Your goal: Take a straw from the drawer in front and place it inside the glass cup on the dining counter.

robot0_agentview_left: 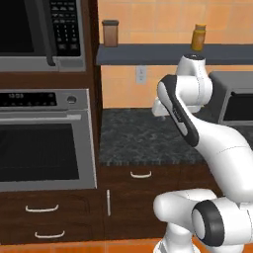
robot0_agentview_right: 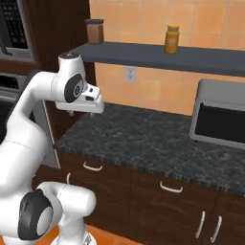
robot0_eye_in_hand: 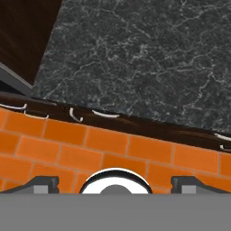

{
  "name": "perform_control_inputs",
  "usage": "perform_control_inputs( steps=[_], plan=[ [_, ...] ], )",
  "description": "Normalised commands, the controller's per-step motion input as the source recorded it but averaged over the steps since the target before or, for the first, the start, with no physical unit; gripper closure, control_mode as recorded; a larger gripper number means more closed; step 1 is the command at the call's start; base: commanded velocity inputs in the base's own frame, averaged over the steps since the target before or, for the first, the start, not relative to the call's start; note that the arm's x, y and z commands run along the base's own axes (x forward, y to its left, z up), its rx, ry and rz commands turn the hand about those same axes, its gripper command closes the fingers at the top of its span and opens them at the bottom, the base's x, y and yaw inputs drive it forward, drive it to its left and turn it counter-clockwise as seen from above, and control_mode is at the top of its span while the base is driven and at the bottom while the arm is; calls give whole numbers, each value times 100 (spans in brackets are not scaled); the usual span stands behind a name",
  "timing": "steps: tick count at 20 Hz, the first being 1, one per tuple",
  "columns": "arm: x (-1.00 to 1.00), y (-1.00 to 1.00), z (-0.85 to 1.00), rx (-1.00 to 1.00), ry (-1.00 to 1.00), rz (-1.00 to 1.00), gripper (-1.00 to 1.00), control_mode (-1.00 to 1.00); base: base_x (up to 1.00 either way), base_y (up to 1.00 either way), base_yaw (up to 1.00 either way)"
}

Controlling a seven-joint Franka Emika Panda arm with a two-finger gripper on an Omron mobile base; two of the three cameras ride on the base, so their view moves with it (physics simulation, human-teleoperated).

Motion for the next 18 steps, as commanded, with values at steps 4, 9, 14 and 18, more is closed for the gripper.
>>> perform_control_inputs(
  steps=[4,9,14,18],
  plan=[
    [0,0,0,0,0,0,-100,100,0,-79,59],
    [0,0,0,0,0,0,-100,100,0,-76,61],
    [0,0,0,0,0,0,-100,100,0,-76,57],
    [0,0,0,0,0,0,-100,100,0,-62,47]
  ],
)
